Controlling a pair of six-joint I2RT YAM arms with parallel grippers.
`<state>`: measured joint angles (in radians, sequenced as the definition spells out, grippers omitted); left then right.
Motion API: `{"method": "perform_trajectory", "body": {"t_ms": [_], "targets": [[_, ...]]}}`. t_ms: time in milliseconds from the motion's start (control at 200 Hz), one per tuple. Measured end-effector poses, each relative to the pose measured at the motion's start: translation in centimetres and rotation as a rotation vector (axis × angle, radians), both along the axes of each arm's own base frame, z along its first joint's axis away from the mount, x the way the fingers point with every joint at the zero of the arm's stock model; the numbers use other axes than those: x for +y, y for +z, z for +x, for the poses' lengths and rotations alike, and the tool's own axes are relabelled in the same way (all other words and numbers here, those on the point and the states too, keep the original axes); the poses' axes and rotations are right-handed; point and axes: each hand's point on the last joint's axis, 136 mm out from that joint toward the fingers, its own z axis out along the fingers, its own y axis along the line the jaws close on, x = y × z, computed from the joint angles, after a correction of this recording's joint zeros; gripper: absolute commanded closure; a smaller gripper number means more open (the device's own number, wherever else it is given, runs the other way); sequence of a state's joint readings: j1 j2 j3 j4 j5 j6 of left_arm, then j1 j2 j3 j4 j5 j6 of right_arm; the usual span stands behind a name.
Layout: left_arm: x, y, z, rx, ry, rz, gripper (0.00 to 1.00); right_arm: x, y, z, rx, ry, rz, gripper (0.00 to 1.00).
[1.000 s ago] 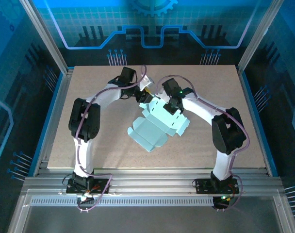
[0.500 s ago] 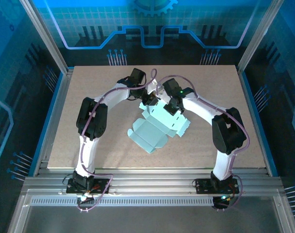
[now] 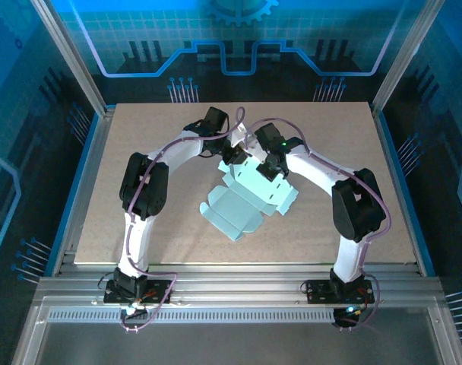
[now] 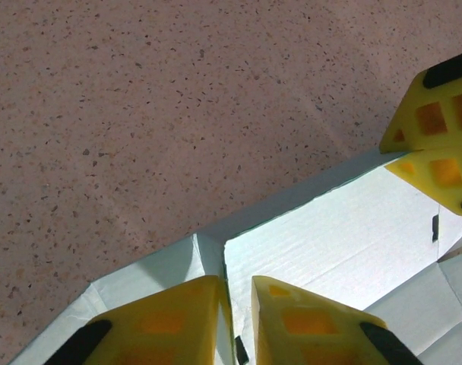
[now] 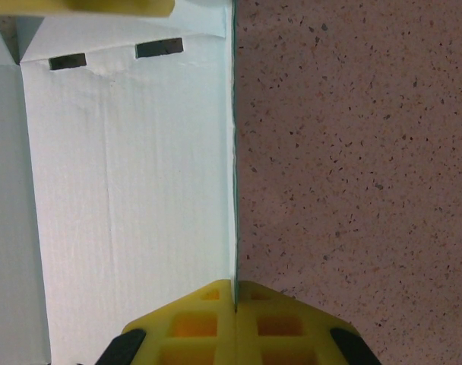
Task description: Fold the paper box
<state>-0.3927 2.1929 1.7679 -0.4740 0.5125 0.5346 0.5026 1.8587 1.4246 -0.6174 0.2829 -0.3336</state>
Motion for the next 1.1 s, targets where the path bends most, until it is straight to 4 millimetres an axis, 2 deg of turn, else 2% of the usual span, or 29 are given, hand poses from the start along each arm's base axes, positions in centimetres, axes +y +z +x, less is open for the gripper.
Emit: {"method": "perform_trajectory", "body": {"t_ms": [170,200,255,285,410,450,520,580,745,876,951,1101], "targets": [[0.3,-0.2,-0.1,0.003,-0.004,0.011,0.9,-0.1,-0.1,-0.2,0.008,-0.001,-0.004,1.0],[0.3,-0.2,-0.1,0.003,-0.005,0.012,0.87,-0.1,-0.1,-0.2,0.01,-0.001,-0.004,1.0],[0.3,-0.2,-0.1,-0.002,-0.006,0.016,0.75,-0.1,-0.1,-0.2,0.011,0.0,-0.002,1.0],[0.4,-0.3,-0.1,-0.001,-0.004,0.02,0.74,-0.1,-0.1,-0.2,0.011,-0.001,-0.002,1.0],[0.5,-0.5,-0.1,0.004,0.004,0.029,0.78,-0.1,-0.1,-0.2,0.011,-0.004,-0.001,1.0],[0.5,-0.5,0.0,0.004,0.005,0.031,0.82,-0.1,-0.1,-0.2,0.011,-0.004,-0.001,1.0],[0.6,-0.7,0.0,0.01,0.01,0.035,0.95,-0.1,-0.1,-0.2,0.01,-0.004,-0.001,1.0],[0.6,-0.8,0.0,0.007,0.007,0.039,1.0,-0.2,-0.1,-0.2,0.012,-0.004,-0.002,1.0],[0.6,-0.8,0.1,0.004,0.007,0.038,1.0,-0.2,-0.2,-0.2,0.014,-0.008,-0.001,1.0],[0.5,-1.5,0.2,-0.029,0.011,0.024,1.0,-0.2,0.0,-0.2,0.017,-0.024,0.02,0.85],[1.0,-2.5,-0.3,-0.043,0.023,0.031,1.0,0.0,0.4,-0.4,0.024,-0.03,0.056,0.78],[1.9,-3.8,-1.2,-0.046,0.075,0.039,1.0,0.2,3.4,-0.4,0.001,-0.06,0.193,0.58]]}}
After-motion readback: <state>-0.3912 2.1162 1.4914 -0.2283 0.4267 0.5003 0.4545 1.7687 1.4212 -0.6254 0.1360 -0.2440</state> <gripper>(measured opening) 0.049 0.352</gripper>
